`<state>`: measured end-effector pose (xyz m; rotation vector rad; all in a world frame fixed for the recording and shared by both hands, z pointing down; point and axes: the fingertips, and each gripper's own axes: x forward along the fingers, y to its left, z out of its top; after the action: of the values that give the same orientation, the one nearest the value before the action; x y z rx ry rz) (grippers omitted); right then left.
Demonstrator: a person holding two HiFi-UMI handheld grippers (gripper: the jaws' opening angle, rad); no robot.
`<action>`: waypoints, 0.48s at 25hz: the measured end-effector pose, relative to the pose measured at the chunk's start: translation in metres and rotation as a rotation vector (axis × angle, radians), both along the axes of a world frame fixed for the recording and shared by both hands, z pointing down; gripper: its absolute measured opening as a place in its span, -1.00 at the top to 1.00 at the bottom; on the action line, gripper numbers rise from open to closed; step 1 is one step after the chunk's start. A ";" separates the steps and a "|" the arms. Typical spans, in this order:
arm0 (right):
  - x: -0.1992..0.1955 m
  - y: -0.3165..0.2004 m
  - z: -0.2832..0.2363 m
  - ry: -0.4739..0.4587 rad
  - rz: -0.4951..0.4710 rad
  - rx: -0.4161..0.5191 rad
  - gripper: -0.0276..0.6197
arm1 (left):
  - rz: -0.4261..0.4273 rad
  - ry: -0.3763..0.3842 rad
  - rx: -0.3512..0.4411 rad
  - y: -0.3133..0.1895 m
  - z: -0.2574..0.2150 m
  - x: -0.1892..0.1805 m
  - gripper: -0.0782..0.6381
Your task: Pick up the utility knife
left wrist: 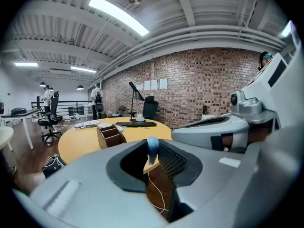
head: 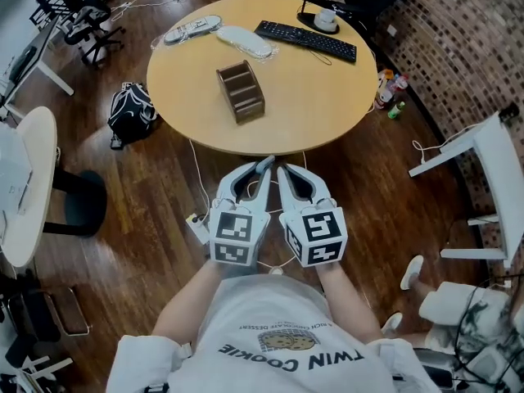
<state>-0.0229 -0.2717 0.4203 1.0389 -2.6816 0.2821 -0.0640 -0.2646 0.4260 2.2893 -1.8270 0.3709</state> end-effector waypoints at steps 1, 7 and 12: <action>0.005 0.008 -0.001 -0.002 -0.004 0.002 0.91 | -0.005 0.000 0.003 0.008 -0.001 0.005 0.58; 0.024 0.056 -0.003 -0.019 -0.049 0.007 0.91 | -0.053 0.010 0.021 0.056 -0.010 0.029 0.58; 0.032 0.085 -0.005 -0.033 -0.079 0.007 0.91 | -0.093 -0.011 0.035 0.086 -0.019 0.038 0.58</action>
<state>0.0091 -0.1871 0.4153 0.9362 -2.7470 0.2767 -0.0260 -0.1781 0.4073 2.2190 -1.9521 0.3398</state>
